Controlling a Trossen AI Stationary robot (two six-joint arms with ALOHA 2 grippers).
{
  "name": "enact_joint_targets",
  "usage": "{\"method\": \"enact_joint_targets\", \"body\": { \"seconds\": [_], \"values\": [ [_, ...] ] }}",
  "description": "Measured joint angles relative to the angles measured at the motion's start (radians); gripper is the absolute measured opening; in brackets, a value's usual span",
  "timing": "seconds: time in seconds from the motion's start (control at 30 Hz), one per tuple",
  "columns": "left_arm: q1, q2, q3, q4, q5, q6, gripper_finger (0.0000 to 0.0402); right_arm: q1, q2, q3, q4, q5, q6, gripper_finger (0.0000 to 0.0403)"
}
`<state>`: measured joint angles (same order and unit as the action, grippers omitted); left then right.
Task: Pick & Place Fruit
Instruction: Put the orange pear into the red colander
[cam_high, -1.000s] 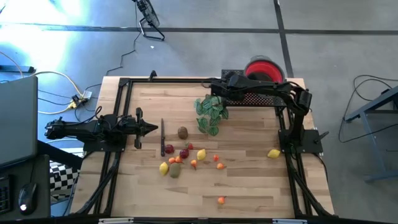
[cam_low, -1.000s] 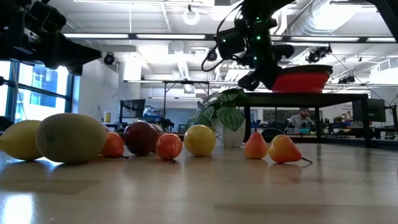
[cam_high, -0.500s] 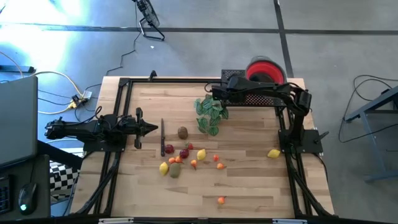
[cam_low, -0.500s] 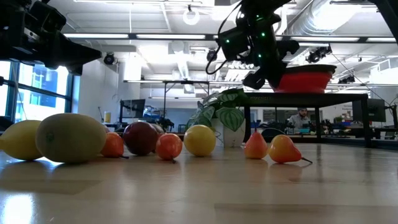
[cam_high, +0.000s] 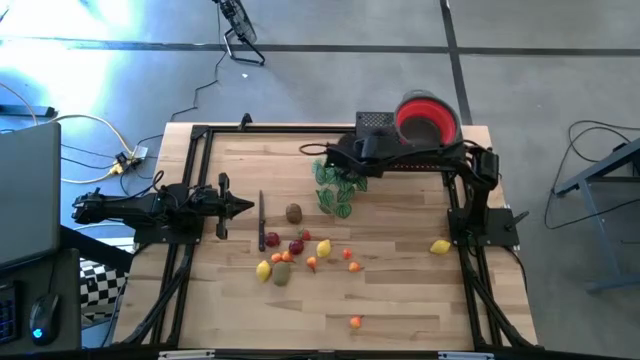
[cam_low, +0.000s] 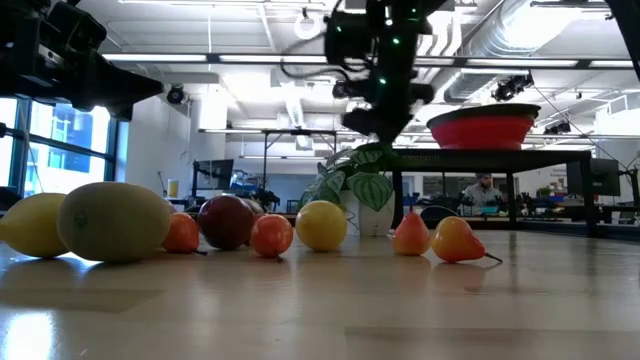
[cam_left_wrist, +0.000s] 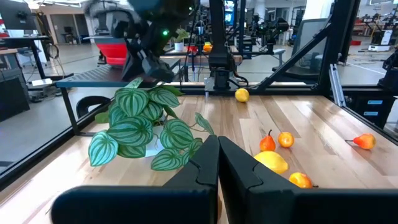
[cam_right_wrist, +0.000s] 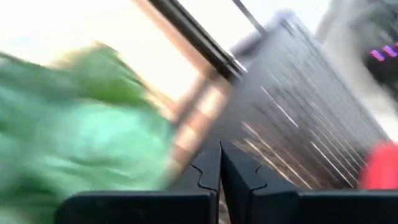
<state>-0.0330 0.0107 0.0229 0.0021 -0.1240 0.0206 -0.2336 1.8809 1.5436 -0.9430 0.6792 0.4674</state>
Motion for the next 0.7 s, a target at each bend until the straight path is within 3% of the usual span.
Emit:
{"method": "enact_joint_targets", "body": {
  "seconds": [0.27,0.53,0.7],
  "values": [
    [0.0,0.0,0.0,0.002,0.0,0.0,0.0,0.036,0.0,0.0,0.334,-0.129,-0.156,0.0003],
    [0.0,0.0,0.0,0.002,0.0,0.0,0.0,0.038,0.0,0.0,0.598,-0.294,-0.176,0.0003],
    [0.0,0.0,0.0,0.003,0.0,0.0,0.0,0.038,0.0,0.0,0.742,-0.323,-0.181,0.0003]
  ]
}}
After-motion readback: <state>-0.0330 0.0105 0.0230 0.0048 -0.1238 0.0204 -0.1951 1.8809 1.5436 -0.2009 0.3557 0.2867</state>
